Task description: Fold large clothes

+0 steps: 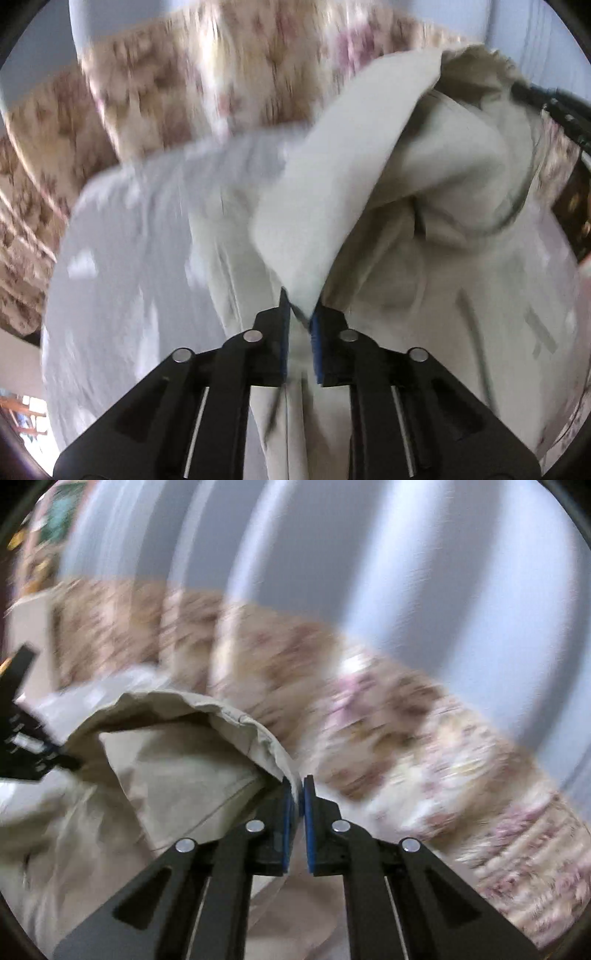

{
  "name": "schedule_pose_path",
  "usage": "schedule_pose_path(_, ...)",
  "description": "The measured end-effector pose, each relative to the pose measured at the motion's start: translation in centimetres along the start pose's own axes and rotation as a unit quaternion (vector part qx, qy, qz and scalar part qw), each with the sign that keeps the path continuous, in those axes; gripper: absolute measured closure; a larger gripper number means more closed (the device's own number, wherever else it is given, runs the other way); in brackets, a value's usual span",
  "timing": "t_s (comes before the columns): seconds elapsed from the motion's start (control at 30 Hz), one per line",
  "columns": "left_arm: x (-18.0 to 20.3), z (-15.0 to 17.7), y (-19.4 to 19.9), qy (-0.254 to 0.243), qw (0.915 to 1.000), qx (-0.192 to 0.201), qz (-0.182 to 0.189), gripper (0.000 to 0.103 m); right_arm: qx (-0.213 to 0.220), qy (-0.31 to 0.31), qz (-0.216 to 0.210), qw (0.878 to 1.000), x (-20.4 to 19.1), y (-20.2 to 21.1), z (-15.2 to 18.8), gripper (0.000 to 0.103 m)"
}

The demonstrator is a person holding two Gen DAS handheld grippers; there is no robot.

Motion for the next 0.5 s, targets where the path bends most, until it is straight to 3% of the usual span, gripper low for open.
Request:
schedule_pose_path(0.03, 0.0, 1.9, -0.7, 0.009, 0.9997, -0.020, 0.010, 0.085, -0.006, 0.014, -0.020, 1.000, -1.5, 0.4, 1.0, 0.097)
schedule_pose_path(0.07, 0.0, 3.0, -0.8, 0.010, 0.9994, -0.032, 0.014, 0.084, -0.007, 0.020, -0.070, 0.997, -3.3, 1.5, 2.1, 0.097)
schedule_pose_path(0.1, 0.0, 4.1, -0.6, 0.004, 0.9991, -0.040, 0.011, 0.076, -0.003, 0.030, -0.129, 0.991, -5.2, 2.8, 3.1, 0.095)
schedule_pose_path(0.17, -0.4, 5.0, 0.6, 0.002, 0.9996, -0.029, -0.001, 0.059, -0.038, 0.061, -0.187, 0.980, -8.8, 4.9, 5.5, 0.094)
schedule_pose_path(0.23, -1.1, 5.7, 2.5, -0.001, 0.9998, -0.016, -0.010, 0.024, -0.085, 0.085, -0.211, 0.970, -10.9, 6.1, 7.6, 0.092)
schedule_pose_path(0.3, -1.9, 6.4, 4.8, -0.004, 0.9996, 0.006, -0.027, 0.019, -0.123, 0.089, -0.223, 0.963, -11.6, 7.1, 9.7, 0.090)
schedule_pose_path(0.4, -2.7, 7.4, 6.8, -0.029, 0.9977, 0.015, -0.059, 0.018, -0.167, 0.043, -0.228, 0.958, -10.3, 8.1, 11.8, 0.082)
schedule_pose_path(0.47, -3.2, 7.4, 7.3, -0.036, 0.9964, 0.015, -0.074, 0.017, -0.193, 0.012, -0.242, 0.951, -9.5, 9.0, 12.7, 0.075)
schedule_pose_path(0.5, -3.5, 7.1, 7.7, -0.033, 0.9959, 0.019, -0.082, 0.017, -0.195, 0.022, -0.225, 0.954, -9.2, 9.5, 13.0, 0.068)
Point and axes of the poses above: each gripper's, at about its wrist camera, not at the fingertips, and y roughly against the way its jaws point, x to its right, z to its underside, the point moved 3 cm from there along -y, roughly the way its jaws point, and after that the axes turned 5 degrees about x, right-handed, at the moved point
